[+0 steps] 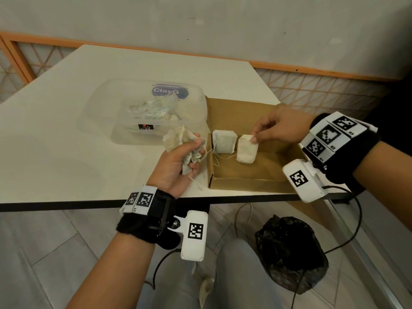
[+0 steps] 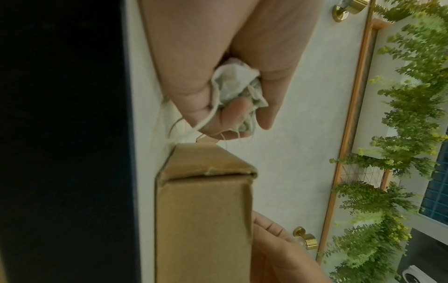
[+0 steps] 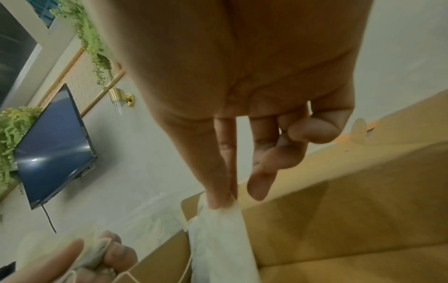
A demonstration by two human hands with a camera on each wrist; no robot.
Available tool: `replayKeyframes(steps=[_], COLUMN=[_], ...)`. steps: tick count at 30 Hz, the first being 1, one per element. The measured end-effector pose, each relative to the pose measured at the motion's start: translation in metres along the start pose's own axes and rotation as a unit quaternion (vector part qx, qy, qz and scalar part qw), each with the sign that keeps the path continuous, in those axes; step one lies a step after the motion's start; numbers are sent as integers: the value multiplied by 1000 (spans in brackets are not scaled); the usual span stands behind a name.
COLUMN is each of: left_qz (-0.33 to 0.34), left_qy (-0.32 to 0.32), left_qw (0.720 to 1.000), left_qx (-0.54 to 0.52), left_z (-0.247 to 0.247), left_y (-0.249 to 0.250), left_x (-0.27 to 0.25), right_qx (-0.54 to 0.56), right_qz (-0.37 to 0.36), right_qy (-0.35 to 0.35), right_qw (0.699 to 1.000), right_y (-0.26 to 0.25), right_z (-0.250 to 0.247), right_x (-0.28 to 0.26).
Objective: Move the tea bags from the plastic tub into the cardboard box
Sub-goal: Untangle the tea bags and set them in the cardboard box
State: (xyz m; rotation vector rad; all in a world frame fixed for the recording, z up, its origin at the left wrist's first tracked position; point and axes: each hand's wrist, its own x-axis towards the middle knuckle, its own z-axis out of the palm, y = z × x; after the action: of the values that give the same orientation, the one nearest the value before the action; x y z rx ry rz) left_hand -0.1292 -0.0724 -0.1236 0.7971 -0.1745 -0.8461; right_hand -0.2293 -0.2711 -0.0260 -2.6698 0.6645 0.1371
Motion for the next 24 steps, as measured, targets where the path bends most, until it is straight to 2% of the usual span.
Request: replayKeyframes(steps=[8,17,24], left_qz=[-6,-11,-11], left_qy=[3,1,-6], left_qw=[1000,1000,1000], left_qx=[-13,-20,-17], left_z=[0,-2,-2], left_y=[0,-1,-1], left_x=[-1,1,1], right_qx=[73,-3,-62], right_qz=[68,63,53], right_qy=[37,25,43], right_qw=[994,998,996], right_y=[4,-4,-16], right_z=[7,6,1], right_x=[17,16,26])
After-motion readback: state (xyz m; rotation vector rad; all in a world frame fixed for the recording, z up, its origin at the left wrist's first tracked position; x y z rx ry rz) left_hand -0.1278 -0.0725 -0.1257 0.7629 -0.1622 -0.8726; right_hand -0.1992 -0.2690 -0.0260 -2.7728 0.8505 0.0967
